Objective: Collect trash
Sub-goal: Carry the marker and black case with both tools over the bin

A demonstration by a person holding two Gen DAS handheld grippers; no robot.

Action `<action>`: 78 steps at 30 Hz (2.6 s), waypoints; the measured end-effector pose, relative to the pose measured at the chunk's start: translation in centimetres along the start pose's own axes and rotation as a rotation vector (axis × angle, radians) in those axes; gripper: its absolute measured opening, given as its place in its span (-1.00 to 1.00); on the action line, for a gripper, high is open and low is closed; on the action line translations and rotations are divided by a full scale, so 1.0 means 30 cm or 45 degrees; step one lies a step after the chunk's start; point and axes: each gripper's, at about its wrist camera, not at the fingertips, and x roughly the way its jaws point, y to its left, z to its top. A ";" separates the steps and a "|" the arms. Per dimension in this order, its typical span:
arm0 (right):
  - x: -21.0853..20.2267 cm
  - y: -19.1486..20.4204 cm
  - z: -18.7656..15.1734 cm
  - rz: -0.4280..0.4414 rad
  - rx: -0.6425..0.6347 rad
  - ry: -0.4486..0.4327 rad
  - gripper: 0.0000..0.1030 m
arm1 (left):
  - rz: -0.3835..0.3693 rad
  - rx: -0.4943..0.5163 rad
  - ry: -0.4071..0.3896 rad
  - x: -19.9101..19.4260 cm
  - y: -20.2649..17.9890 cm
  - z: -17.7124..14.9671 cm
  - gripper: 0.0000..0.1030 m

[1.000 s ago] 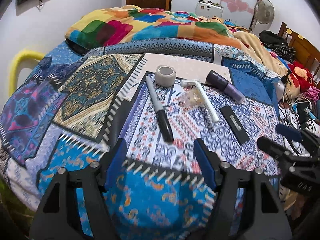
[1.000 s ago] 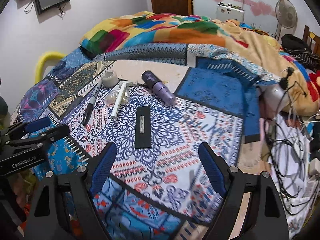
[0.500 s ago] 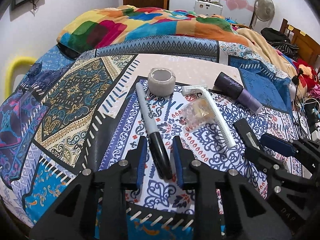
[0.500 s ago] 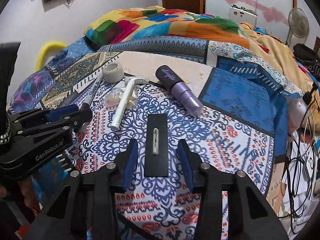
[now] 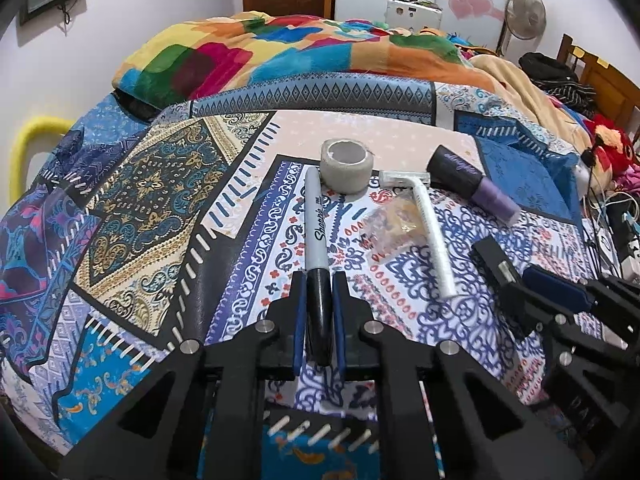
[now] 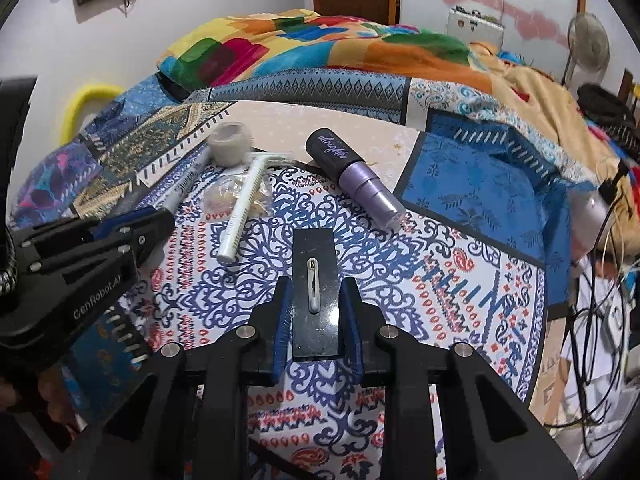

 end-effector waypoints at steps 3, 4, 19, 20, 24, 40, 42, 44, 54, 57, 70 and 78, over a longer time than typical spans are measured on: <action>-0.034 0.004 0.002 0.002 0.005 -0.013 -0.56 | -0.017 0.007 -0.003 -0.041 -0.004 -0.006 -0.78; -0.048 0.006 0.004 0.005 0.006 -0.018 -0.56 | -0.020 0.009 -0.003 -0.057 -0.006 -0.009 -0.78; -0.326 0.015 0.049 0.027 0.022 -0.154 -0.56 | -0.046 -0.016 -0.125 -0.427 -0.002 -0.005 -0.78; -0.353 0.018 0.053 0.027 0.022 -0.170 -0.56 | -0.042 -0.019 -0.133 -0.448 0.003 -0.003 -0.78; -0.475 0.050 0.066 0.035 0.007 -0.237 -0.56 | -0.034 -0.039 -0.186 -0.585 0.027 -0.016 -0.78; -0.845 0.265 -0.001 0.164 -0.094 -0.398 -0.56 | 0.048 -0.112 -0.340 -1.077 0.131 -0.203 -0.78; -0.872 0.300 -0.018 0.187 -0.120 -0.402 -0.56 | 0.073 -0.126 -0.356 -1.134 0.154 -0.242 -0.78; -0.896 0.331 -0.036 0.208 -0.140 -0.406 -0.56 | 0.095 -0.145 -0.368 -1.187 0.180 -0.285 -0.78; -0.969 0.526 -0.146 0.323 -0.244 -0.400 -0.56 | 0.201 -0.256 -0.366 -1.349 0.337 -0.494 -0.78; -0.965 0.595 -0.174 0.352 -0.286 -0.376 -0.56 | 0.225 -0.293 -0.351 -1.374 0.392 -0.551 -0.78; -0.851 0.888 -0.282 0.449 -0.447 -0.196 -0.56 | 0.285 -0.491 -0.151 -1.297 0.690 -0.847 -0.78; -0.661 1.065 -0.370 0.497 -0.557 0.029 -0.56 | 0.266 -0.617 0.042 -1.128 0.823 -1.007 -0.78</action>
